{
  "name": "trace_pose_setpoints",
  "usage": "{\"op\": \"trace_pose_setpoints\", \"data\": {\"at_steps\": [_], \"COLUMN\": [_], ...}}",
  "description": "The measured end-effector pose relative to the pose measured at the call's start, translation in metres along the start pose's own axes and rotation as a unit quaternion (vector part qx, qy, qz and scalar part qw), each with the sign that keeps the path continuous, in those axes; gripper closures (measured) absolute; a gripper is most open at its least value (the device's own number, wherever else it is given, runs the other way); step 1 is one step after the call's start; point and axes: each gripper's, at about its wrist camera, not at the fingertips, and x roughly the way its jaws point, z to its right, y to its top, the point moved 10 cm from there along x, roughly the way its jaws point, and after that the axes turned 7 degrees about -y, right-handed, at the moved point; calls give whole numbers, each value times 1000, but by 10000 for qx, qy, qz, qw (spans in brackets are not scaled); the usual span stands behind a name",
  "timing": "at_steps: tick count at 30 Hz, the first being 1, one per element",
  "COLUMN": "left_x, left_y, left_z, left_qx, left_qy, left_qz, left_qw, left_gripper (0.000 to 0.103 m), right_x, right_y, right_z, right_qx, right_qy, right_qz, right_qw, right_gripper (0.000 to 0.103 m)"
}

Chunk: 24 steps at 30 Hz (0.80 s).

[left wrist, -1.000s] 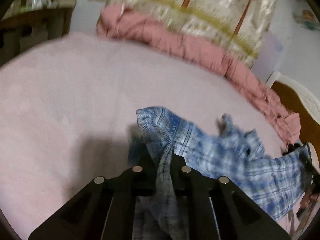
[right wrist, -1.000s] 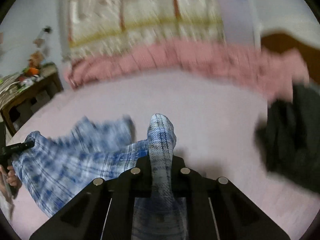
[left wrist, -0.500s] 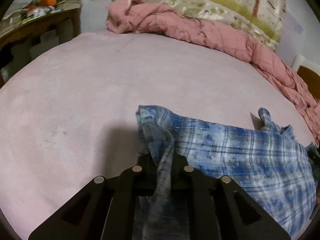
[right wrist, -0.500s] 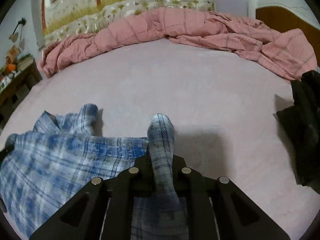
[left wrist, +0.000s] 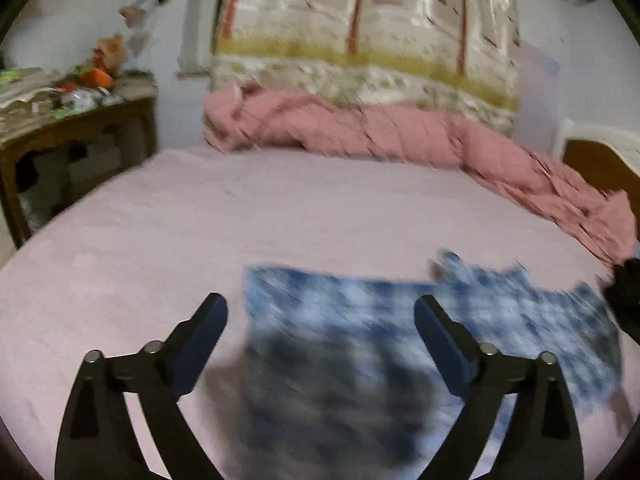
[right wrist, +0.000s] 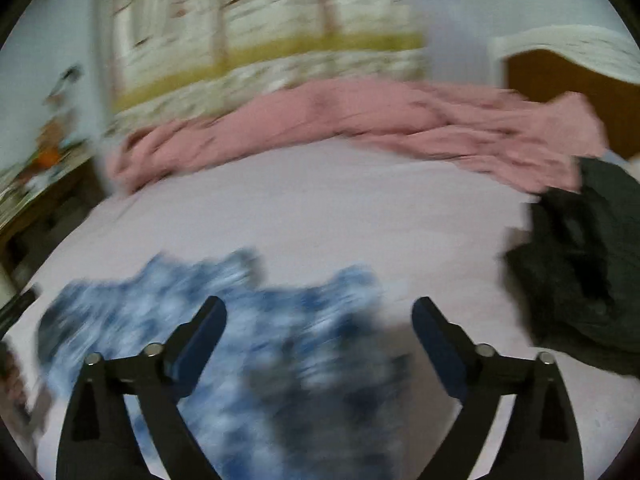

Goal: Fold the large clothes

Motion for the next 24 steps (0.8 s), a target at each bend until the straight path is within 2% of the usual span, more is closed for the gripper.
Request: {"op": "trace_pose_setpoints", "data": {"at_steps": [3, 5, 7, 10, 12, 15, 19, 21, 22, 23, 24], "left_x": [1, 9, 19, 34, 33, 25, 20, 13, 11, 2, -5], "left_y": [-16, -35, -59, -97, -105, -111, -110, -106, -97, -92, -86], "left_z": [43, 63, 74, 68, 68, 66, 68, 75, 80, 88, 95], "left_qx": [167, 284, 412, 534, 612, 667, 680, 693, 698, 691, 659], "left_qy": [-470, -491, -501, -195, -95, 77, 24, -245, -506, -784, -1009], "left_qz": [-484, -826, -1083, -1429, -1430, -1374, -1292, -1098, -952, -759, -588], "left_qw": [9976, 9950, 9920, 9881, 9878, 9882, 9893, 9912, 9917, 9916, 9910], "left_gripper": [7, 7, 7, 7, 7, 6, 8, 23, 46, 66, 73], "right_x": [-4, 0, 9, 28, 34, 21, 7, -1, -5, -13, -20], "right_y": [-20, -37, -58, -89, -106, -119, -127, -125, -120, -114, -109], "right_z": [-35, -53, -67, -72, -71, -73, -65, -63, -62, -64, -68], "right_qx": [-321, -365, -514, -777, -880, -969, -722, -636, -605, -589, -539], "right_qy": [428, 506, 390, -99, -296, -473, -349, -325, -317, -228, 6], "right_qz": [-452, -627, -908, -1276, -1334, -1152, -1042, -907, -781, -587, -439], "right_qw": [9975, 9961, 9938, 9887, 9867, 9875, 9913, 9933, 9946, 9963, 9976], "right_gripper": [6, 6, 6, 6, 6, 6, 6, 8, 13, 32, 53]}}
